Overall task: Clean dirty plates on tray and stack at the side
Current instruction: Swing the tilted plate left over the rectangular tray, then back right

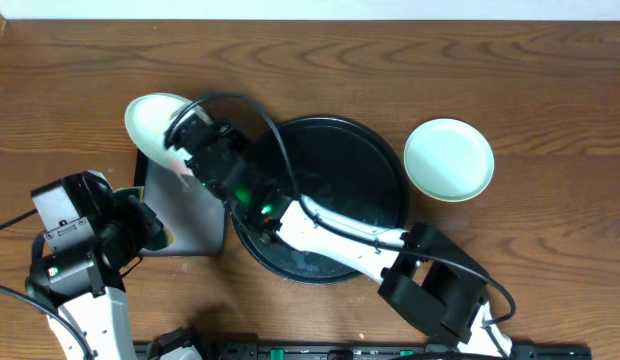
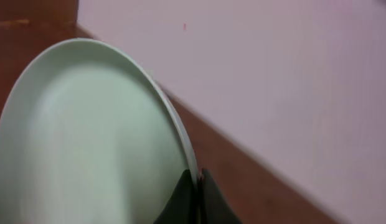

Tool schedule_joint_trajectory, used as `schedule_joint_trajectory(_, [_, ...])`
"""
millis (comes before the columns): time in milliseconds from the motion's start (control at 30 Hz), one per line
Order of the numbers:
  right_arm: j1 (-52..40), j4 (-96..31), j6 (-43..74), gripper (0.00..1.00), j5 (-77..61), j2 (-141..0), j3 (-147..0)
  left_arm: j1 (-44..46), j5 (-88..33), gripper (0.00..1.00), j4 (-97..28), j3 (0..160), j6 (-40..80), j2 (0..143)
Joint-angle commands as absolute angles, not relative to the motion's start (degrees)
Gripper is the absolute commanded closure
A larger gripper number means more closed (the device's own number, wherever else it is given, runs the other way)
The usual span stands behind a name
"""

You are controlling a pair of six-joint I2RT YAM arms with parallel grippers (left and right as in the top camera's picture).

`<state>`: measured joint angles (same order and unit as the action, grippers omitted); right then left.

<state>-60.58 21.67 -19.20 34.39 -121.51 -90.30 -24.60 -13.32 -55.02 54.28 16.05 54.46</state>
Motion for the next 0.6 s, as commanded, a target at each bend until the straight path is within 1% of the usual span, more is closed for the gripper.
schedule_joint_trajectory(0, [-61.52, 26.33, -35.0, 0.99, 39.22, -121.56, -91.88, -24.84, -12.84, 0.93, -54.81, 54.43, 15.09, 54.3])
schedule_joint_trajectory(133, [-61.73, 30.59, -40.49, 0.99, 39.22, -121.56, -91.9, -24.84, -12.84, 0.92, -54.83, 54.43, 15.09, 54.3])
schedule_joint_trajectory(267, [-61.73, 32.27, -44.12, 0.99, 39.2, -121.56, -91.88, -24.84, -12.84, 0.93, -54.87, 54.43, 15.09, 54.3])
schedule_joint_trajectory(567, [-61.71, 32.4, -44.4, 0.99, 39.22, -121.56, -91.9, -24.84, -12.84, 0.93, -54.85, 54.43, 15.09, 54.3])
